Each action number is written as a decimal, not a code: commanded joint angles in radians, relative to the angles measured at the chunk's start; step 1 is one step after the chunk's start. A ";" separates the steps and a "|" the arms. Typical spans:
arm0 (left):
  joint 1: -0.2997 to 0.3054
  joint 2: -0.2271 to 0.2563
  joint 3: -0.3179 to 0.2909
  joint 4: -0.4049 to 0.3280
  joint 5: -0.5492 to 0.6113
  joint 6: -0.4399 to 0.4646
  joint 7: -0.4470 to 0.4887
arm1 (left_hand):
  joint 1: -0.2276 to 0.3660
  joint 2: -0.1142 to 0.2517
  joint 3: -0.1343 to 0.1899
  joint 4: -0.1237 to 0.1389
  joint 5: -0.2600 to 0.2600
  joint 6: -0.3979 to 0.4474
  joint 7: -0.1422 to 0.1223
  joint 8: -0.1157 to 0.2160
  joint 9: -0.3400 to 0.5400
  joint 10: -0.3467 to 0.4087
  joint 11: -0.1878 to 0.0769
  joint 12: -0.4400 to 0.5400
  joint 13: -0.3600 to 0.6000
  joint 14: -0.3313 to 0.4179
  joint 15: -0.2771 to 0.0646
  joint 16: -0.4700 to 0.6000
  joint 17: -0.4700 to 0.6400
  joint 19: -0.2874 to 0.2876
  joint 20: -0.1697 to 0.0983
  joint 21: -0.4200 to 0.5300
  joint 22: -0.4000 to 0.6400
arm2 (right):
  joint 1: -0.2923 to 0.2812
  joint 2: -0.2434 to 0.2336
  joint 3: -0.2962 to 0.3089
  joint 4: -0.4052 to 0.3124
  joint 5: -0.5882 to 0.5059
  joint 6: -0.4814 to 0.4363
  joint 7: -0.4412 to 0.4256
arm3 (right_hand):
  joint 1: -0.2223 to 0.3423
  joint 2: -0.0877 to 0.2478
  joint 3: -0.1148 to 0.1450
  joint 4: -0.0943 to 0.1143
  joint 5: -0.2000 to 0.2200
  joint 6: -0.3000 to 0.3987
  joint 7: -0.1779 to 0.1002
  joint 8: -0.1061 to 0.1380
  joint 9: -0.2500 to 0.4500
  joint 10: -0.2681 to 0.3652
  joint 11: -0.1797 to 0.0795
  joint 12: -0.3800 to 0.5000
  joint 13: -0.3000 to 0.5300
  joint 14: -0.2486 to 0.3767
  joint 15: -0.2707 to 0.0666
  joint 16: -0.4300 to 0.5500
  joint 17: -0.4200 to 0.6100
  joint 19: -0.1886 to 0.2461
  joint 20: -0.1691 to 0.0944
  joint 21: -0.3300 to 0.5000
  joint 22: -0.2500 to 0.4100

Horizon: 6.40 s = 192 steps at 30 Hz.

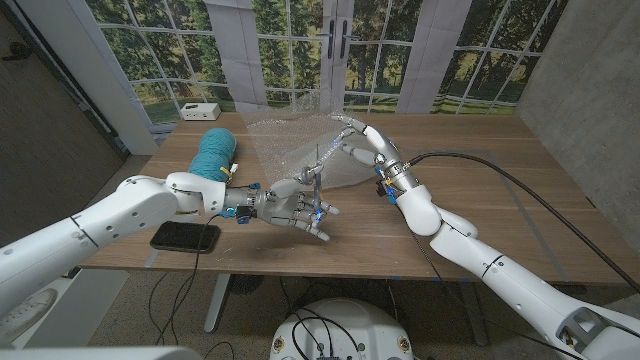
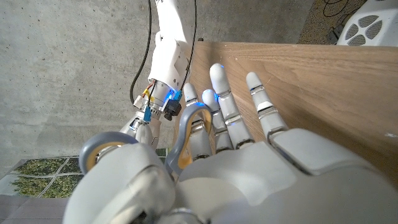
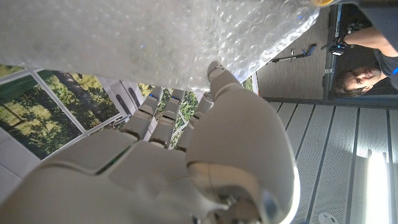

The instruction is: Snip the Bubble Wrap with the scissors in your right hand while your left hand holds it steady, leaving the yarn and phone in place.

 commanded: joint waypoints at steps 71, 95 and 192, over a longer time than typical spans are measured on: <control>0.074 -0.090 -0.062 0.076 -0.100 -0.090 0.062 | 0.688 0.267 0.753 -0.160 -0.258 0.090 -0.056 0.150 0.395 0.111 -0.192 0.280 0.109 0.075 -0.136 0.159 0.078 -0.011 -0.050 0.215 0.118 | 0.002 0.013 -0.014 -0.005 -0.029 -0.058 0.038 | 0.015 0.000 -0.006 -0.001 0.000 0.012 -0.004 0.004 0.004 -0.009 0.002 0.022 -0.017 0.026 -0.189 -0.012 0.027 0.004 0.000 0.001 0.003; 0.080 -0.086 -0.063 0.070 -0.065 -0.151 -0.020 | 0.679 0.261 0.773 -0.152 -0.256 0.077 -0.060 0.182 0.459 0.096 -0.186 0.285 0.109 0.052 -0.122 0.175 0.082 -0.040 -0.048 0.239 0.122 | 0.112 0.033 -0.083 0.115 -0.076 -0.180 -0.016 | 0.014 -0.001 -0.007 0.000 -0.001 0.017 -0.004 0.005 0.004 -0.009 0.003 0.027 -0.025 0.027 -0.189 -0.018 0.036 -0.005 0.012 -0.001 0.003; 0.382 -0.024 -0.240 0.027 0.045 -0.528 -0.044 | 0.232 -0.063 0.450 -0.091 -0.234 -0.272 -0.060 -0.062 0.213 0.002 -0.161 0.107 -0.061 -0.073 -0.078 0.158 -0.027 -0.175 -0.025 0.256 -0.001 | 0.108 0.049 -0.141 -0.022 -0.110 -0.320 -0.027 | 0.013 -0.002 -0.012 0.001 0.000 0.016 -0.004 0.005 0.003 -0.008 0.002 0.046 -0.035 0.026 -0.188 -0.035 0.058 -0.018 0.032 0.000 0.003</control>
